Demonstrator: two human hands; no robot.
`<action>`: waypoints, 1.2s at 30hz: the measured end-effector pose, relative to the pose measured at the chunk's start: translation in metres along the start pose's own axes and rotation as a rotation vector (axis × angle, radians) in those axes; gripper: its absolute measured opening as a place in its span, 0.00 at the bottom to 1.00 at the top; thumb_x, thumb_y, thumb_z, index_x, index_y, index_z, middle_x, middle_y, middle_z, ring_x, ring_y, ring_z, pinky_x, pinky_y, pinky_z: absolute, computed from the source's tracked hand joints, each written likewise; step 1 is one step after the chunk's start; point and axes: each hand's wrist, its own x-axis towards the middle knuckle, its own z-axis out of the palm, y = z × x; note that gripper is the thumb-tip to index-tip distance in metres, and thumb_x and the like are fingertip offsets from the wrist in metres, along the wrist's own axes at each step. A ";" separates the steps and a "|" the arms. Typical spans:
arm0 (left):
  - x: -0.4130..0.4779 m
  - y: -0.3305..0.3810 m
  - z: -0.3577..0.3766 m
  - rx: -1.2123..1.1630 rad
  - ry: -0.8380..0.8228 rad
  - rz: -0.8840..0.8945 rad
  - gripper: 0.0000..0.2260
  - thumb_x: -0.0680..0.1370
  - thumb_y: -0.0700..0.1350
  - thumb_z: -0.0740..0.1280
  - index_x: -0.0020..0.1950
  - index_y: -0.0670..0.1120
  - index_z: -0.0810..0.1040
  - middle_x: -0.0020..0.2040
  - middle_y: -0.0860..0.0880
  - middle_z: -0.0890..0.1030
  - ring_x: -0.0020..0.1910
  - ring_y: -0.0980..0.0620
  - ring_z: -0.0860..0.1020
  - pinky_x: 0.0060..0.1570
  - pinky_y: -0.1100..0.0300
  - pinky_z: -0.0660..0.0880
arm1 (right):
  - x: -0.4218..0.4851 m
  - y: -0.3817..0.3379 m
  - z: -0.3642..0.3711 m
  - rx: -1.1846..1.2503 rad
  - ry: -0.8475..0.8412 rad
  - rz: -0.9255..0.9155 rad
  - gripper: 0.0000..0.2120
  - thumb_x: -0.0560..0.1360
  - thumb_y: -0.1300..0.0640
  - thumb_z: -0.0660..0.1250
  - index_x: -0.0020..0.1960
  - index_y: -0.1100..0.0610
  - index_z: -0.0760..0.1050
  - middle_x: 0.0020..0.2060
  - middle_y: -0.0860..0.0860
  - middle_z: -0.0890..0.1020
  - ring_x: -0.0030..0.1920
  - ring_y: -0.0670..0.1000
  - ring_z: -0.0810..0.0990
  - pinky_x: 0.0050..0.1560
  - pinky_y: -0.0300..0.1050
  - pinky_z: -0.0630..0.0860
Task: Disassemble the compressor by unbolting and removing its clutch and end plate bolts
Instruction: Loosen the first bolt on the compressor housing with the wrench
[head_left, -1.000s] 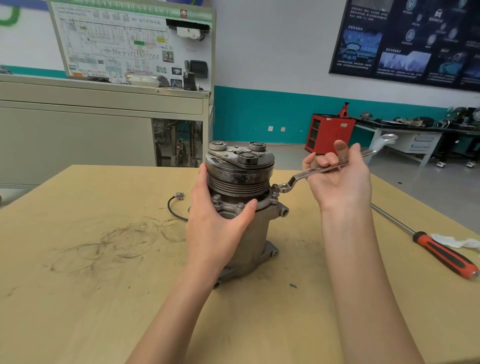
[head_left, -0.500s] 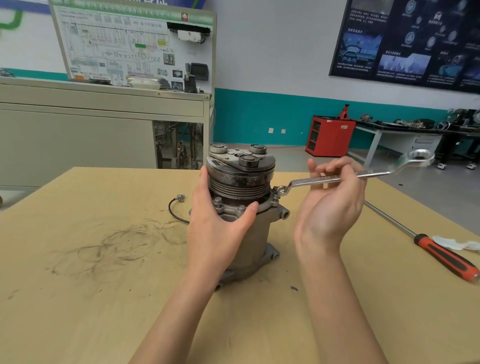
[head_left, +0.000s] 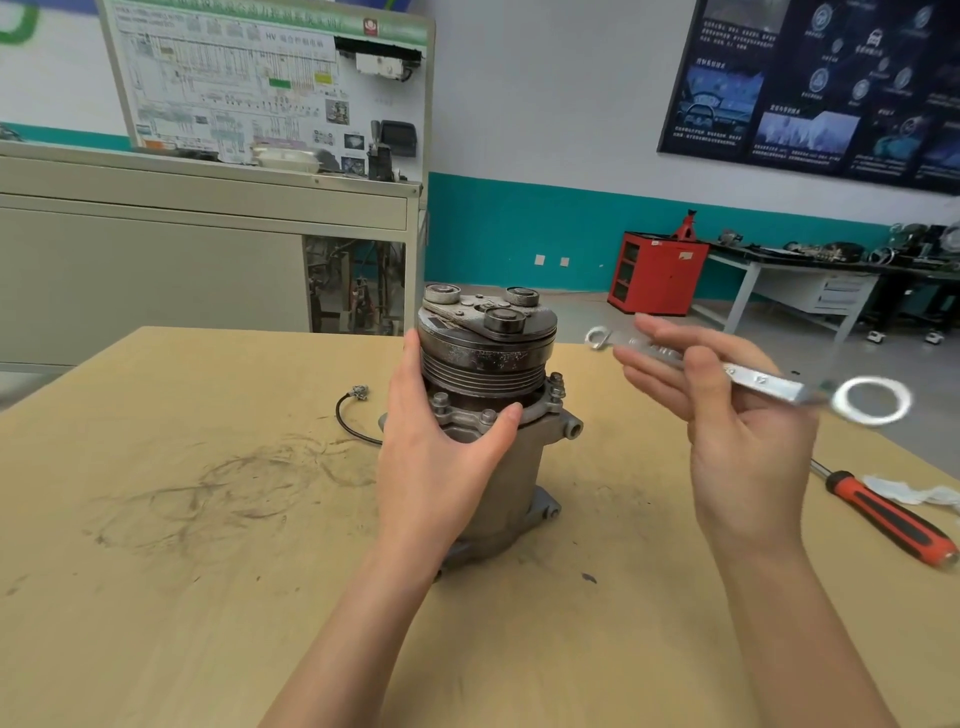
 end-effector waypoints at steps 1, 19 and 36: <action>0.000 0.000 0.000 0.001 0.000 0.000 0.45 0.68 0.61 0.72 0.78 0.59 0.51 0.76 0.59 0.62 0.73 0.57 0.61 0.66 0.60 0.61 | -0.003 0.000 0.004 0.010 0.053 -0.028 0.10 0.80 0.53 0.60 0.50 0.59 0.77 0.49 0.50 0.84 0.45 0.53 0.85 0.44 0.42 0.81; 0.000 0.000 -0.007 -0.079 -0.074 -0.009 0.48 0.68 0.56 0.75 0.78 0.58 0.46 0.77 0.57 0.57 0.72 0.65 0.55 0.69 0.61 0.56 | -0.036 0.008 0.028 -0.056 0.019 -0.091 0.07 0.78 0.46 0.62 0.48 0.41 0.79 0.48 0.48 0.83 0.48 0.55 0.84 0.45 0.42 0.80; 0.000 -0.001 -0.008 -0.046 -0.111 -0.034 0.48 0.69 0.58 0.74 0.79 0.54 0.47 0.77 0.56 0.57 0.75 0.59 0.56 0.72 0.59 0.57 | 0.031 0.051 -0.014 0.537 -0.098 0.588 0.10 0.83 0.62 0.47 0.48 0.57 0.65 0.41 0.59 0.84 0.36 0.54 0.83 0.34 0.44 0.80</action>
